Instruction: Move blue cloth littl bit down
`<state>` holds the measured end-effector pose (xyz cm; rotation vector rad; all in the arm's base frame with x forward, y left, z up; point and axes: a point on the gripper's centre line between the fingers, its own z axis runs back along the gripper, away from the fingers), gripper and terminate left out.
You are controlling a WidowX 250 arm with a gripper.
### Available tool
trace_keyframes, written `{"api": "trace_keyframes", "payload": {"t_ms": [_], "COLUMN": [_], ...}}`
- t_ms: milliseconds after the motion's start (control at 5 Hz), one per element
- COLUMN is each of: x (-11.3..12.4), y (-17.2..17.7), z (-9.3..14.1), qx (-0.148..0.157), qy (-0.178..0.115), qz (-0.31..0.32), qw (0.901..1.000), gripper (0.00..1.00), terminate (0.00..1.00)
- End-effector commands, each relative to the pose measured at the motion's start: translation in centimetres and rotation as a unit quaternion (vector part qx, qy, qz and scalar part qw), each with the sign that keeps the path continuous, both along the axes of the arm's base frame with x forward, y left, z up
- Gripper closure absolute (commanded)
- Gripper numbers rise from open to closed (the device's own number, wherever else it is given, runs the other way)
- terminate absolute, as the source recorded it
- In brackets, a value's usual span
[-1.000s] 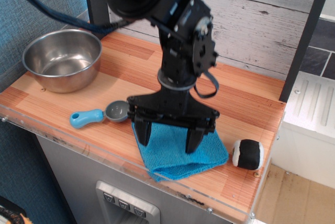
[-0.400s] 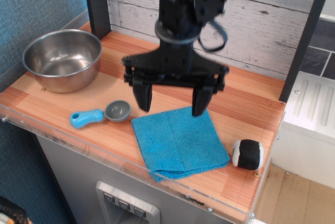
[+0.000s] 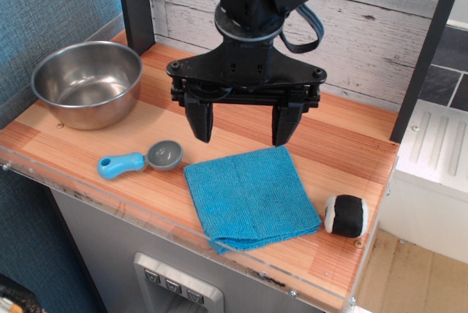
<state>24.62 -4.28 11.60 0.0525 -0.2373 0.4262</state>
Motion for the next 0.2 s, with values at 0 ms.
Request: {"api": "trace_keyframes", "payload": {"t_ms": [0], "x": [0.3], "y": [-0.34], "z": [1.2], "qx": [-0.004], "qy": [-0.021], "qz": [-0.003], "qw": [0.9998], "gripper": [0.0], "terminate": [1.0]}}
